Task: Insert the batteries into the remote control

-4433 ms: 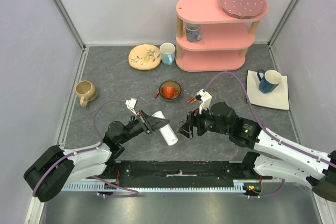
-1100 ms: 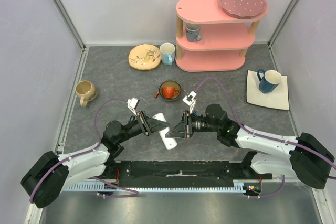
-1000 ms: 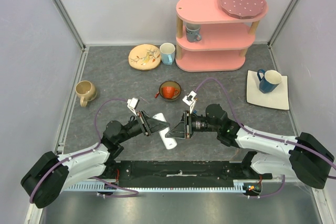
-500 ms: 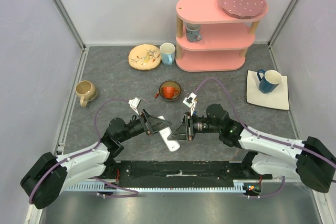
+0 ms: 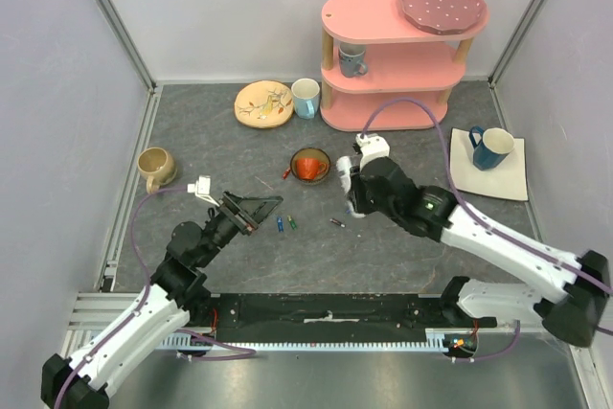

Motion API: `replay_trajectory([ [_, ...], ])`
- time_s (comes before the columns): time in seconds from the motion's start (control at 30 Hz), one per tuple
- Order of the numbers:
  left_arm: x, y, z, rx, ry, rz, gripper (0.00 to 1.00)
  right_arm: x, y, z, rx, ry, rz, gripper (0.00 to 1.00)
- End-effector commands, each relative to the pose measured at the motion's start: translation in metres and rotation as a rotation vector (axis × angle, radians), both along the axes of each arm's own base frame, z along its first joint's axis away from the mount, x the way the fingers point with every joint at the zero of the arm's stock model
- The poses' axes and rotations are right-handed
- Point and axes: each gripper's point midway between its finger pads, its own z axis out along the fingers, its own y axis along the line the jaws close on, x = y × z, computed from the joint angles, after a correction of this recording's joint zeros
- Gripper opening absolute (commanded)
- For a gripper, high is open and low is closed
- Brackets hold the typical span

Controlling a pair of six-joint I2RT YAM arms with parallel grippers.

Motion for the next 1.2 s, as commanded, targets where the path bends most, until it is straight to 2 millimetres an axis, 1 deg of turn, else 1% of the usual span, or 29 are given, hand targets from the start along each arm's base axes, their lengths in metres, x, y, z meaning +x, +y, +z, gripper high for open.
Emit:
replay_trajectory([
  [0.0,0.010,0.020,-0.026,0.133,0.059,0.118,0.99,0.053,-0.134,-0.040,-0.807,-0.143,-0.426,0.00],
  [0.03,0.009,0.019,-0.028,0.140,0.061,0.112,0.99,0.060,-0.138,-0.043,-0.848,-0.137,-0.440,0.00],
  [0.07,0.008,0.019,-0.030,0.148,0.064,0.105,0.99,0.066,-0.146,-0.050,-0.884,-0.111,-0.465,0.00],
  [0.1,0.007,0.018,-0.032,0.158,0.074,0.094,0.99,0.070,-0.148,-0.063,-0.925,-0.075,-0.459,0.00],
  [0.13,0.005,0.018,-0.039,0.182,0.091,0.087,0.97,0.075,-0.149,-0.066,-0.943,-0.063,-0.464,0.00],
  [0.17,0.004,0.017,-0.040,0.192,0.094,0.080,0.93,0.079,-0.156,-0.070,-0.961,-0.041,-0.483,0.00],
  [0.2,0.002,0.017,-0.042,0.201,0.096,0.073,0.92,0.083,-0.160,-0.080,-0.995,-0.016,-0.482,0.00],
  [0.23,0.000,0.018,-0.050,0.223,0.118,0.071,0.91,0.087,-0.160,-0.086,-0.997,0.005,-0.476,0.00],
  [0.27,0.000,0.019,-0.051,0.226,0.124,0.071,0.91,0.094,-0.169,-0.090,-1.013,0.033,-0.484,0.00],
  [0.33,-0.004,0.021,-0.059,0.249,0.146,0.069,0.91,0.103,-0.170,-0.102,-1.028,0.080,-0.466,0.00],
  [0.37,-0.005,0.022,-0.060,0.252,0.144,0.066,0.91,0.107,-0.172,-0.105,-1.027,0.095,-0.461,0.00],
  [0.4,-0.006,0.022,-0.060,0.251,0.143,0.064,0.91,0.109,-0.171,-0.110,-1.037,0.110,-0.451,0.00],
  [0.43,-0.008,0.023,-0.056,0.242,0.128,0.065,0.91,0.114,-0.168,-0.110,-1.031,0.109,-0.448,0.00],
  [0.5,-0.010,0.026,-0.058,0.240,0.126,0.070,0.90,0.120,-0.166,-0.117,-1.034,0.128,-0.426,0.00],
  [0.53,-0.011,0.027,-0.055,0.228,0.111,0.074,0.89,0.122,-0.165,-0.122,-1.035,0.139,-0.416,0.00],
  [0.57,-0.011,0.028,-0.061,0.232,0.117,0.080,0.88,0.123,-0.167,-0.128,-1.027,0.168,-0.407,0.00],
  [0.6,-0.011,0.029,-0.063,0.232,0.119,0.083,0.88,0.123,-0.168,-0.137,-1.039,0.193,-0.391,0.00],
  [0.7,-0.012,0.029,-0.066,0.239,0.126,0.081,0.88,0.124,-0.171,-0.155,-1.026,0.243,-0.380,0.00],
  [0.8,-0.012,0.029,-0.066,0.258,0.128,0.075,0.88,0.124,-0.170,-0.169,-0.989,0.284,-0.365,0.03],
  [0.87,-0.013,0.029,-0.066,0.266,0.129,0.071,0.88,0.123,-0.170,-0.173,-0.986,0.296,-0.359,0.05],
  [0.9,-0.012,0.029,-0.066,0.265,0.128,0.071,0.88,0.122,-0.169,-0.178,-0.984,0.312,-0.351,0.08],
  [0.97,-0.012,0.028,-0.067,0.265,0.129,0.068,0.89,0.119,-0.166,-0.182,-0.971,0.327,-0.342,0.15],
  [1.0,-0.012,0.027,-0.068,0.269,0.132,0.066,0.89,0.117,-0.166,-0.184,-0.965,0.334,-0.339,0.25],
  [1.03,-0.012,0.027,-0.069,0.273,0.129,0.064,0.90,0.115,-0.163,-0.185,-0.947,0.341,-0.333,0.30],
  [1.07,-0.012,0.027,-0.068,0.271,0.127,0.061,0.90,0.114,-0.162,-0.186,-0.934,0.344,-0.332,0.37],
  [1.17,-0.013,0.026,-0.071,0.277,0.128,0.053,0.91,0.108,-0.157,-0.183,-0.879,0.348,-0.332,0.45],
])
